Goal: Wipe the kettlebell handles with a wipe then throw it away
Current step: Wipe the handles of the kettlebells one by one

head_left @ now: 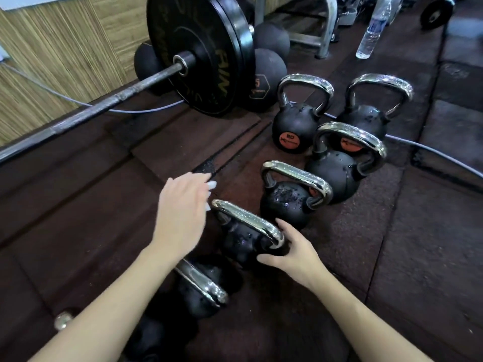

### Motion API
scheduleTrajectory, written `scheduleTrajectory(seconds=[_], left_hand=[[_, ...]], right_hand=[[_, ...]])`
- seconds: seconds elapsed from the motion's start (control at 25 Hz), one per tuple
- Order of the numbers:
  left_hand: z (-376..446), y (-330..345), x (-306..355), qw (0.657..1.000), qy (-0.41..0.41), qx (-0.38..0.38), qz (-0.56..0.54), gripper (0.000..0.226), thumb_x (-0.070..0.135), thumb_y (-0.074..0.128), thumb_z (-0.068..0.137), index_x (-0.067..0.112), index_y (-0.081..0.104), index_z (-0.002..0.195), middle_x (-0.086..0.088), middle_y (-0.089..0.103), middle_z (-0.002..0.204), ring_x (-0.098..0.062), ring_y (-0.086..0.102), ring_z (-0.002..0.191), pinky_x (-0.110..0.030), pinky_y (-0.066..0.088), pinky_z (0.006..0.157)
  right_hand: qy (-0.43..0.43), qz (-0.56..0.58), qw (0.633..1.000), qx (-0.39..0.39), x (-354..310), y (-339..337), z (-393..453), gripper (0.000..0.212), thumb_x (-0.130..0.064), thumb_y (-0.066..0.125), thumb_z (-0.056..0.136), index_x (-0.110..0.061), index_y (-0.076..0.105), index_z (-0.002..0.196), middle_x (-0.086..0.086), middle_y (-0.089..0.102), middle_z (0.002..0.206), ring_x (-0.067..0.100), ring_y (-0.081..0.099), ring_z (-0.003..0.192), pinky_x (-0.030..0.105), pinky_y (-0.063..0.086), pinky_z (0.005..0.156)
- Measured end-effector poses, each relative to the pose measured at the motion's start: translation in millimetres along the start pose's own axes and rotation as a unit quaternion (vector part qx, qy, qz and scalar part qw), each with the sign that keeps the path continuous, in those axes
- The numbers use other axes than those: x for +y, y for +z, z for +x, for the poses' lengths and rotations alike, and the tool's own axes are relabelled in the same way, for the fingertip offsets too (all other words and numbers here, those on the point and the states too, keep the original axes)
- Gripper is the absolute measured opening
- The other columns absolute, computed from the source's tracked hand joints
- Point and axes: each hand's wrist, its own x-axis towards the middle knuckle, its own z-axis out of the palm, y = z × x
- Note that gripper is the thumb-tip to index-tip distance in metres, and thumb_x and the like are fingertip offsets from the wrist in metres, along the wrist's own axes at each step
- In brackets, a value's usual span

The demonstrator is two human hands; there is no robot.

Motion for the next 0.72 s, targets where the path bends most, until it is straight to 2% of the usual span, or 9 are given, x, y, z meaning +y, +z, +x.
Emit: scheduleTrajectory(seconds=[0.08,0.16,0.2,0.24,0.32,0.4,0.52,0.64,0.72], left_hand=[[3.8,26.5,28.1,0.982,0.083,-0.101,0.133,0.049,0.038,0.024,0.103,0.024,0.066,0.125,0.002,0.064,0.132,-0.023,0.050,0.133,-0.056,0.029,0.114],[-4.9,44.9,63.7,0.963,0.148,-0.163,0.155,0.051,0.047,0.026,0.101,0.022,0.068,0.113,0.000,0.068,0.117,-0.025,0.056,0.121,-0.055,0.023,0.119],[-9.9,50.5,79.6,0.958,0.179,-0.174,0.142,0.052,0.049,0.028,0.100,0.019,0.070,0.106,-0.001,0.069,0.104,-0.025,0.059,0.110,-0.053,0.022,0.121],[-16.1,57.5,92.1,0.948,0.230,-0.173,0.139,0.051,0.048,0.031,0.101,0.016,0.070,0.098,-0.003,0.067,0.093,-0.026,0.059,0.098,-0.052,0.024,0.121],[-26.8,65.5,106.0,0.923,0.319,-0.165,0.141,0.044,0.043,0.039,0.102,0.014,0.068,0.087,-0.004,0.062,0.082,-0.027,0.056,0.085,-0.050,0.032,0.117],[-15.6,57.0,98.4,0.919,0.336,-0.150,0.139,0.028,0.037,0.052,0.095,0.019,0.066,0.079,-0.002,0.062,0.077,-0.027,0.060,0.079,-0.048,0.043,0.107],[13.1,40.3,47.5,0.941,0.235,-0.159,0.186,0.017,0.029,0.047,0.087,0.027,0.059,0.074,0.001,0.064,0.071,-0.029,0.065,0.071,-0.043,0.051,0.078],[24.8,29.0,0.9,0.986,0.024,-0.160,0.051,0.044,0.035,0.026,0.102,0.027,0.068,0.087,0.003,0.065,0.074,-0.023,0.065,0.080,-0.040,0.050,0.078],[24.3,39.3,2.2,0.983,0.017,-0.175,0.048,0.046,0.037,0.023,0.104,0.025,0.062,0.083,0.005,0.056,0.072,-0.026,0.062,0.079,-0.041,0.051,0.078]], right_hand=[[0.010,0.004,1.000,-0.023,-4.7,8.8,11.3,0.119,-0.056,0.098,0.041,-0.032,0.047,0.145,-0.016,0.065,0.132,-0.006,0.059,0.121,0.030,0.046,0.110],[0.010,-0.027,0.999,-0.020,-8.4,17.1,14.0,0.089,-0.045,0.093,0.054,-0.017,0.062,0.132,-0.020,0.069,0.113,-0.017,0.061,0.101,0.011,0.050,0.091],[0.012,-0.041,0.999,-0.032,-14.1,19.6,12.5,0.069,-0.034,0.086,0.069,-0.006,0.063,0.128,-0.015,0.068,0.109,-0.014,0.061,0.099,0.000,0.044,0.078],[-0.008,-0.072,0.996,-0.047,-12.2,23.1,16.0,0.052,-0.018,0.075,0.084,0.004,0.059,0.129,0.001,0.067,0.111,0.002,0.063,0.108,-0.003,0.039,0.069],[-0.014,-0.062,0.997,-0.033,-4.5,25.2,15.8,0.046,-0.001,0.058,0.095,0.016,0.046,0.136,0.030,0.056,0.135,0.035,0.055,0.129,-0.006,0.036,0.066],[0.023,0.001,1.000,-0.018,2.0,29.7,19.7,0.045,-0.008,0.070,0.088,0.006,0.058,0.129,0.025,0.065,0.127,0.032,0.060,0.125,-0.006,0.038,0.067],[0.027,0.021,0.999,-0.012,2.9,30.9,19.0,0.069,-0.029,0.095,0.061,-0.023,0.068,0.124,-0.012,0.075,0.108,-0.006,0.066,0.105,-0.002,0.043,0.078],[0.029,0.051,0.998,-0.018,2.4,31.3,16.5,0.083,-0.039,0.096,0.054,-0.031,0.065,0.130,-0.019,0.075,0.111,-0.011,0.065,0.105,0.015,0.051,0.097],[0.041,0.046,0.998,-0.026,0.2,28.9,15.1,0.084,-0.040,0.096,0.053,-0.033,0.064,0.131,-0.019,0.075,0.111,-0.010,0.065,0.105,0.021,0.051,0.100]])
